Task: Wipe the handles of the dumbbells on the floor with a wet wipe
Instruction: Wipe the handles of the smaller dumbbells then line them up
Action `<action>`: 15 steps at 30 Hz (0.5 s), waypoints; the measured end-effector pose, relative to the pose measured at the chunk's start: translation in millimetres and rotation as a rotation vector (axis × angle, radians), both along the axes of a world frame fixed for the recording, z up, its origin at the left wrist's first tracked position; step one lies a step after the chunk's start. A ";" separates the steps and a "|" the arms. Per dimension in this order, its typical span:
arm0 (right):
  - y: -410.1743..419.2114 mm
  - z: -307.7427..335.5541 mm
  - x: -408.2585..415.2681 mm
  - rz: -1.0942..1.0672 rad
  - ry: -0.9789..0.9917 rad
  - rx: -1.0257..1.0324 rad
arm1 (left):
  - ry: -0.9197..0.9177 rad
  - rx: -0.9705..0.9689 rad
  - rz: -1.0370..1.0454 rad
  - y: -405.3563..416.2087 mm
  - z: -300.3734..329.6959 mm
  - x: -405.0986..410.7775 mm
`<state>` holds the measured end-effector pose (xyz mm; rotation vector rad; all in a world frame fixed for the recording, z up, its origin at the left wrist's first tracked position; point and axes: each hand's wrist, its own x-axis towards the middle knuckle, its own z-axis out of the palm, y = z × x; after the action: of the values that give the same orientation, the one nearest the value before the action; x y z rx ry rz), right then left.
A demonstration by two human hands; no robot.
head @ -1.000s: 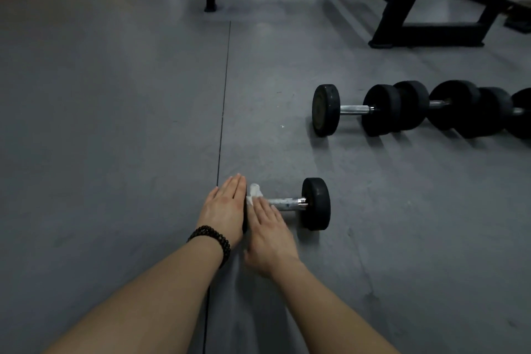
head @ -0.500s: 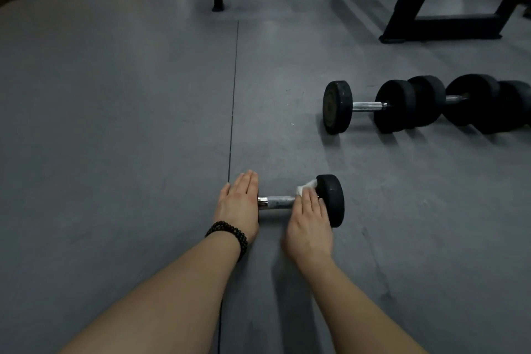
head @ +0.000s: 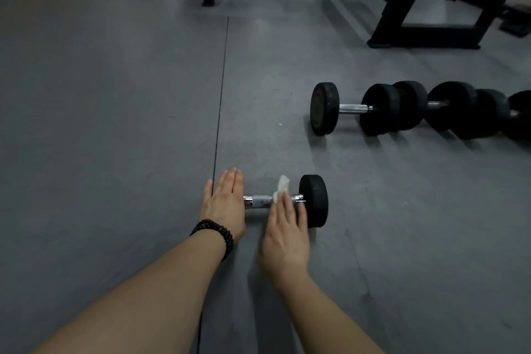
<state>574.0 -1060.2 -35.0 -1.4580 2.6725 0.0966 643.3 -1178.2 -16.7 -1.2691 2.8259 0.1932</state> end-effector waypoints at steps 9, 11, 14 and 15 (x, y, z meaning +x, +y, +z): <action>3.4 8.5 -14.6 -0.061 -0.033 -0.013 | 0.047 0.046 0.016 -0.2 -0.8 -1.1; -13.0 5.3 6.9 0.063 -0.116 -0.066 | 0.044 0.029 0.019 0.4 -1.3 -2.5; -21.1 1.8 4.4 0.128 -0.118 -0.072 | -0.004 -0.013 -0.006 -8.7 1.1 -3.1; -18.0 1.4 -5.2 0.079 -0.085 -0.066 | -0.036 -0.034 -0.033 -11.4 1.3 -1.7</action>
<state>568.7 -1078.2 -33.6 -1.5502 2.5741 -0.0479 641.6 -1189.6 -15.4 -1.2191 2.8296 0.1206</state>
